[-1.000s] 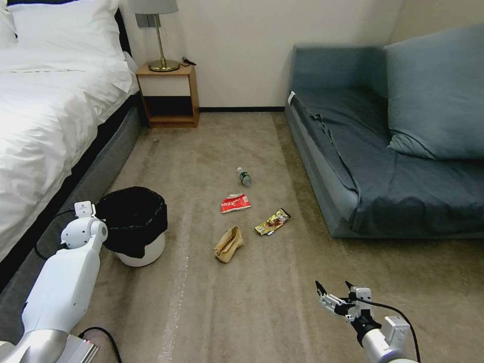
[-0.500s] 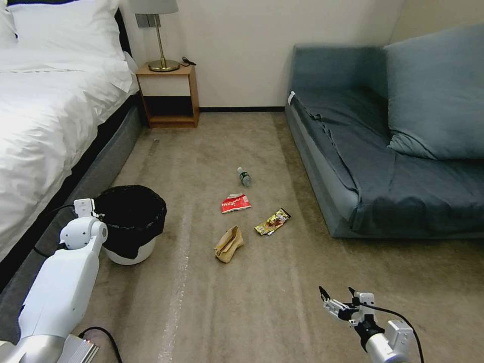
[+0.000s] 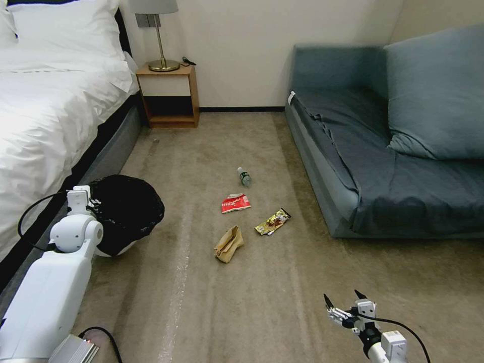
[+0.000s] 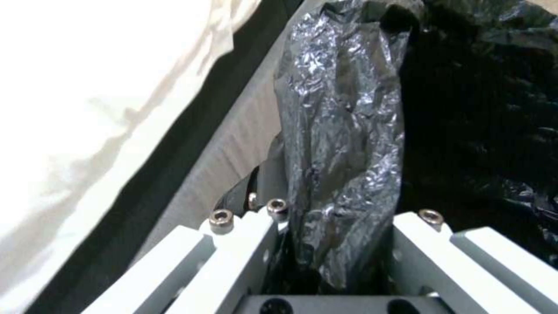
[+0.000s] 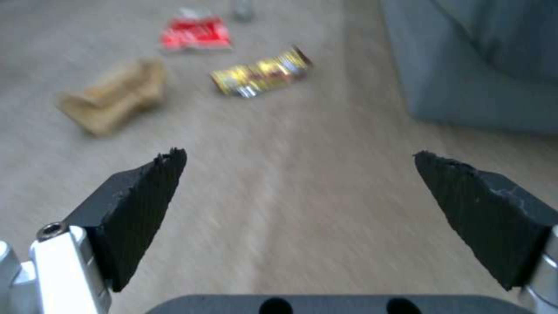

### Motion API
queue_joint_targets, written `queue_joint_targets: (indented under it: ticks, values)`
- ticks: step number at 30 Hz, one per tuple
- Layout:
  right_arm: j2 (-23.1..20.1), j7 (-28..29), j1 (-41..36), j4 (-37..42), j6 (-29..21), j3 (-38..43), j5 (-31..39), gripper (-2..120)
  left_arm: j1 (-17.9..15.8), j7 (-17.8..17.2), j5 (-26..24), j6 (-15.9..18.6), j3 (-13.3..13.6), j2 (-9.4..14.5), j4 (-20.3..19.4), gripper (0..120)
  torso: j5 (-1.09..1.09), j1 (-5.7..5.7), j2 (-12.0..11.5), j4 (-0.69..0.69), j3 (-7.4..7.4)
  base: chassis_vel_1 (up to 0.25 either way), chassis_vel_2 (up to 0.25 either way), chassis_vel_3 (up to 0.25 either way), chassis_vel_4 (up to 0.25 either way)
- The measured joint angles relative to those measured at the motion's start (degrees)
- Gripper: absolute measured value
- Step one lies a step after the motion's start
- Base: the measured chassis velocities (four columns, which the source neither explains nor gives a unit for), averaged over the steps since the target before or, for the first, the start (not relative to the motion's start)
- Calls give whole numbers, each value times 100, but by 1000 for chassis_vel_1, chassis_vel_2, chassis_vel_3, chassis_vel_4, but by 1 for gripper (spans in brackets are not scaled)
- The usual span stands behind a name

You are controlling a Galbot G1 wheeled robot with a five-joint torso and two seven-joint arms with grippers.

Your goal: Pick up the trash bin, then pick up the garbage on the floor and place it into the trash bin.

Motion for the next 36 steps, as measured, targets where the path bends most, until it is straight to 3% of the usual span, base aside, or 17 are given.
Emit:
queue_joint_targets:
  ticks: [15,36]
  values:
    - [-156,-172,656,396,-510,-455,943,100,244,72,-199,0,-48,318,-662,5,0,0,0,-1,0,0,0,0,0]
    - [-22,-300,476,409,-406,-520,847,100,309,148,-225,-16,0,286,-617,5,0,-1,0,-1,0,0,0,0,0]
